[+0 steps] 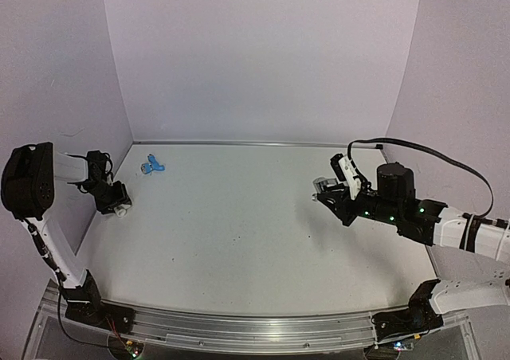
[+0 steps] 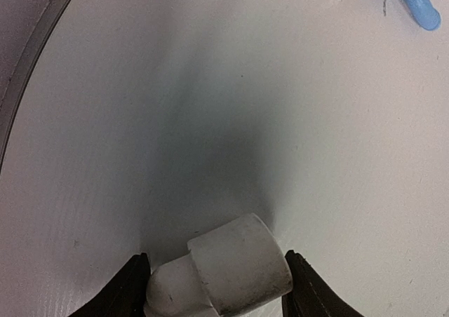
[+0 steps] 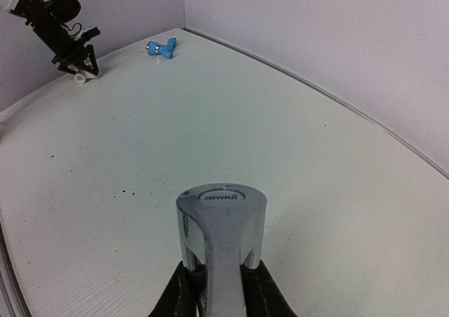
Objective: Install the water faucets
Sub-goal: Pick up the adaptor from the corner of the board, then move the adaptor to the center of the board.
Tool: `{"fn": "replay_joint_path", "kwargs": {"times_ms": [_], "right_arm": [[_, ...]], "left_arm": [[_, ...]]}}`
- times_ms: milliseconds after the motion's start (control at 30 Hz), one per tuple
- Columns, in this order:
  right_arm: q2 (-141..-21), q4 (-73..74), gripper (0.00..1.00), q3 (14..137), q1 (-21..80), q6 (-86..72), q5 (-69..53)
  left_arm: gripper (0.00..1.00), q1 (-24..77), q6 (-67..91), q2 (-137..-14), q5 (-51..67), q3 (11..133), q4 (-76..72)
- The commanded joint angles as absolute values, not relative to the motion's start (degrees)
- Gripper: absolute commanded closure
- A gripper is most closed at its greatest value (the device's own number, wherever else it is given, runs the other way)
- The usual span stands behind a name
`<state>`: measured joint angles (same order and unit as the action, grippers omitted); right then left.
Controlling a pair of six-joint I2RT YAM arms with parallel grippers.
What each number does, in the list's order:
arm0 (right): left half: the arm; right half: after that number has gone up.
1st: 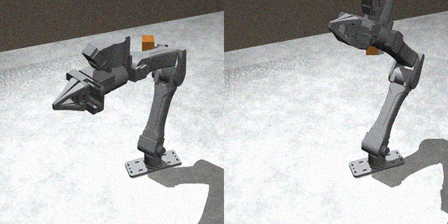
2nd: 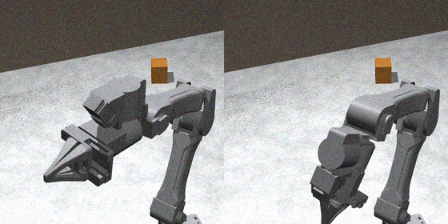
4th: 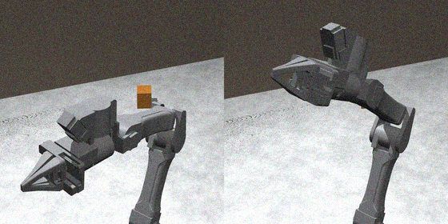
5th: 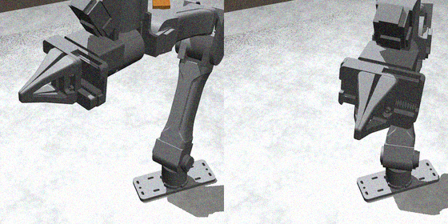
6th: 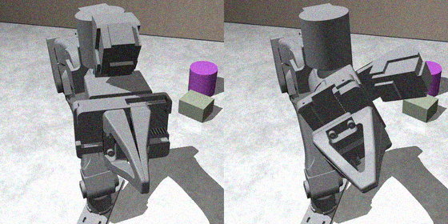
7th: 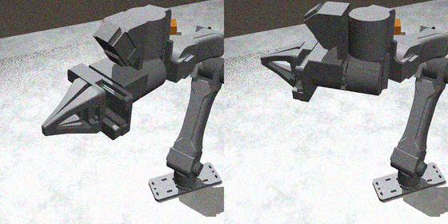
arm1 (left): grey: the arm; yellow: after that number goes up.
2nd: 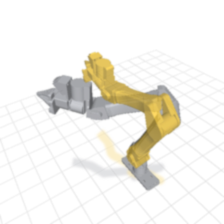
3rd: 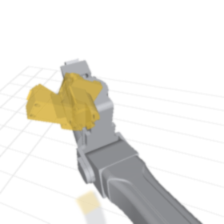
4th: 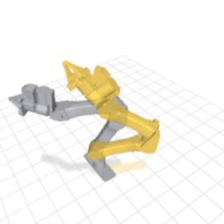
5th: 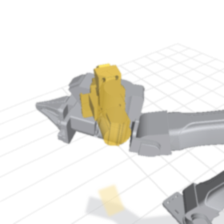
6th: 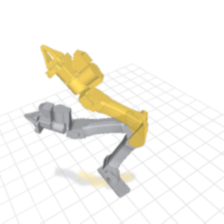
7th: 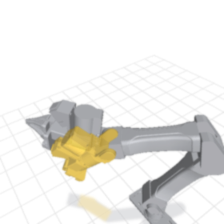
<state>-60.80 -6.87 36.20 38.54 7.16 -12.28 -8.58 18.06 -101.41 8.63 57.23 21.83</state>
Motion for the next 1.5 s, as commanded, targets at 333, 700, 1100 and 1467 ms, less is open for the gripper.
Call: {"fn": "replay_joint_path", "kwargs": {"times_ms": [333, 700, 1100, 1467], "right_arm": [[-60.8, -11.8, 1.00, 35.9, 38.7, 7.1, -12.8], [-60.7, -12.0, 1.00, 35.6, 38.7, 6.8, -12.7], [-60.5, -12.2, 1.00, 35.3, 38.7, 6.5, -13.2], [-60.3, -12.3, 1.00, 35.2, 38.7, 6.2, -13.5]], "left_arm": [[0.68, 1.6, 16.0, -97.6, -7.3, 60.8, 28.1], [0.70, 27.1, 21.7, -98.0, -34.6, 67.8, 47.6], [0.69, 53.3, 26.5, -122.5, -47.2, 88.5, 68.1], [0.56, 58.5, 22.6, -128.0, -45.5, 93.5, 69.3]]}}
